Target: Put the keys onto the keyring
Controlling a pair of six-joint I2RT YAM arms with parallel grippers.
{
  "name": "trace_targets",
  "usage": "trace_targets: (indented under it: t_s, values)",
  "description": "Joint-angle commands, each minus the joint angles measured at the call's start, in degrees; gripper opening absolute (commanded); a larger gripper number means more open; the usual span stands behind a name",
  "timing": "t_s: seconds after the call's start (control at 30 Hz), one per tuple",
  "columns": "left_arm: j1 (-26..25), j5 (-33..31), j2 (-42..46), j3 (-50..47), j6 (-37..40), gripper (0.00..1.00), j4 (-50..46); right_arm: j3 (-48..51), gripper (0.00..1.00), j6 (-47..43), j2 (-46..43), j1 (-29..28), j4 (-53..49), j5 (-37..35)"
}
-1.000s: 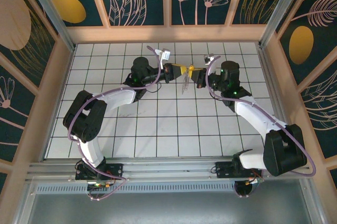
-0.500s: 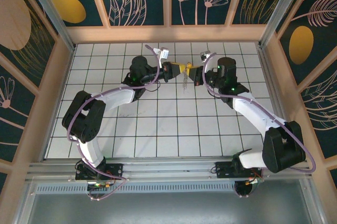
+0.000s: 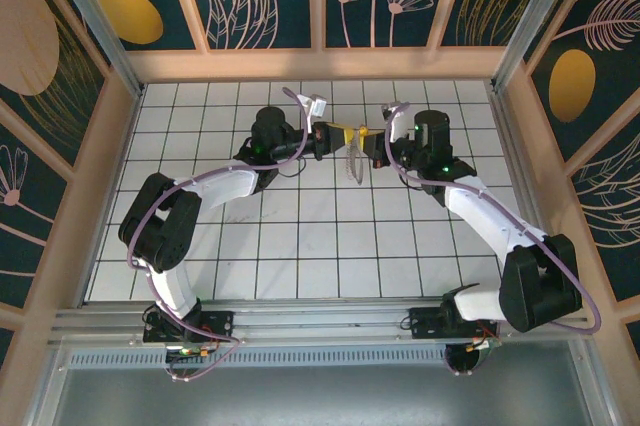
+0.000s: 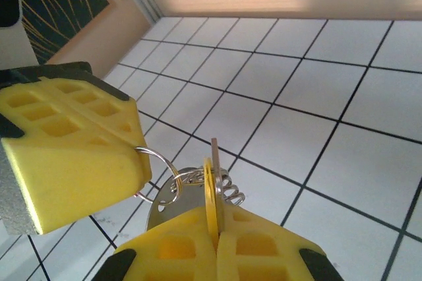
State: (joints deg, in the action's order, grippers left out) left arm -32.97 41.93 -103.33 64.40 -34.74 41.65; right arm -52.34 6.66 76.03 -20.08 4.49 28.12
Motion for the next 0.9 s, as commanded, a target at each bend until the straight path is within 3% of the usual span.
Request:
trace_targets:
  t_s: [0.0,0.5,0.87]
  values:
    - [-0.11,2.71,3.29,2.47,4.07,0.0,-1.12,-2.79,0.0,-3.01,-0.03,1.16,-5.28,-6.76]
    - [-0.02,2.1,4.09,3.11,6.35,0.0,-3.4,-2.72,0.0,-4.98,-1.21,1.16,-10.94,-16.1]
    - [-0.08,2.98,4.02,3.1,5.88,0.0,-3.11,-3.52,0.0,-4.85,-1.31,0.09,-10.4,-13.27]
